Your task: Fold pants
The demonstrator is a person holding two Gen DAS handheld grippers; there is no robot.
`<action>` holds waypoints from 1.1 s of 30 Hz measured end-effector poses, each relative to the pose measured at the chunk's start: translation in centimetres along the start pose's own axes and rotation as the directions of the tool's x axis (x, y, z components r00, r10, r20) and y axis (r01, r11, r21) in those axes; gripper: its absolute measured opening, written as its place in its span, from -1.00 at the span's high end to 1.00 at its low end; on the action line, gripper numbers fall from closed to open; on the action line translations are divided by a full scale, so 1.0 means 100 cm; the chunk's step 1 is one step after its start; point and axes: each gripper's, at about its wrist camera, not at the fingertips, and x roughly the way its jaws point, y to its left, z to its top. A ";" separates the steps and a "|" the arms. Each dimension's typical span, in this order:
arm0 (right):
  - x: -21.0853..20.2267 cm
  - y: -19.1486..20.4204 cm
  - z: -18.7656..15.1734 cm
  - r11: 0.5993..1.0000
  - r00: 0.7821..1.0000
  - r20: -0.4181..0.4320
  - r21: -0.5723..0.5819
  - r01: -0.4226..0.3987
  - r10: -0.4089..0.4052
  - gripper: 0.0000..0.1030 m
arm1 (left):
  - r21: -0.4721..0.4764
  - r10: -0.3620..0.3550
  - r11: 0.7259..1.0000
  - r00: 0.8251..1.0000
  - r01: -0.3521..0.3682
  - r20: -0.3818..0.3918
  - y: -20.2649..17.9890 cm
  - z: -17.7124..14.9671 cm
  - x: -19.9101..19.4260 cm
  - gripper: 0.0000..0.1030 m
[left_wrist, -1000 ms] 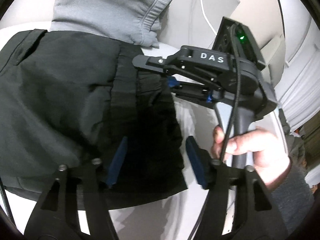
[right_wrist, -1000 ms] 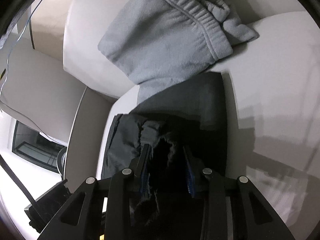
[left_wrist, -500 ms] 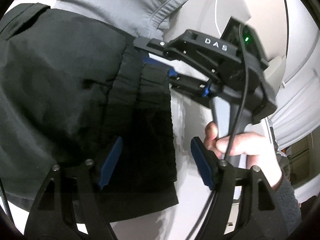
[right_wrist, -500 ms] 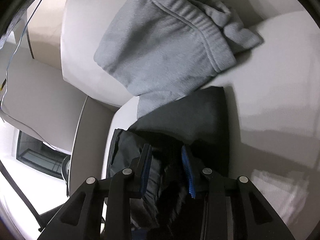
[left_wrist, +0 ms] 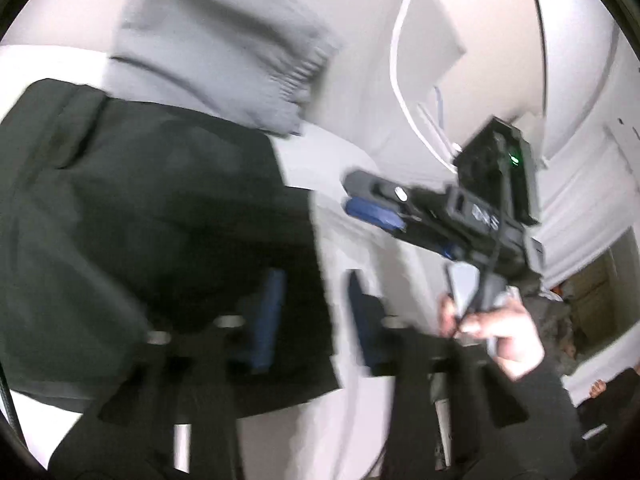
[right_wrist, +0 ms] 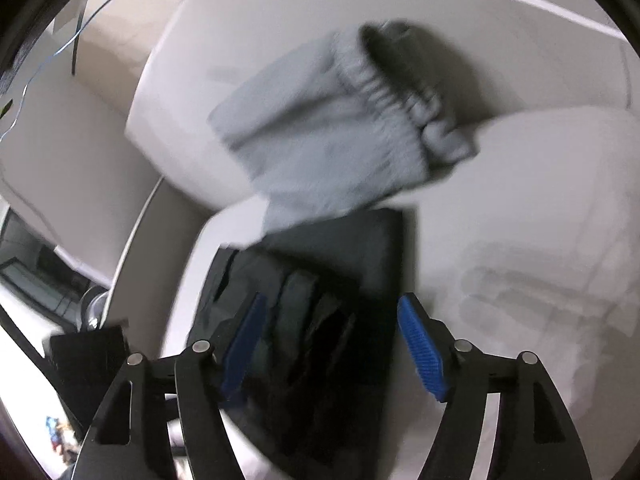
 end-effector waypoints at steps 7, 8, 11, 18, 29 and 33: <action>0.048 0.009 -0.014 0.987 0.986 -0.083 -0.086 0.137 -0.144 0.11 | 0.042 0.023 0.999 0.995 -0.019 -0.094 -0.002 -0.018 0.039 0.77; 0.052 0.009 -0.014 0.986 0.986 -0.073 -0.093 0.141 -0.148 0.14 | 0.061 0.026 0.998 0.995 -0.020 -0.099 -0.007 -0.019 0.044 0.77; 0.058 0.015 -0.009 0.976 0.982 -0.041 -0.131 0.176 -0.182 0.20 | 0.095 0.037 0.995 0.991 -0.025 -0.128 -0.015 -0.024 0.065 0.77; 0.065 0.008 0.000 0.948 0.961 -0.033 -0.173 0.266 -0.276 0.20 | 0.024 0.071 0.997 0.984 -0.068 -0.161 -0.001 -0.035 0.095 0.96; 0.013 0.034 -0.033 0.996 0.999 0.012 -0.078 -0.048 0.049 0.52 | 0.194 0.120 0.973 0.991 -0.128 0.053 -0.030 0.011 -0.022 1.00; 0.044 0.021 -0.045 1.000 0.999 -0.043 -0.011 -0.004 0.004 0.72 | 0.125 0.304 0.938 0.940 -0.324 0.154 0.016 0.023 -0.070 1.00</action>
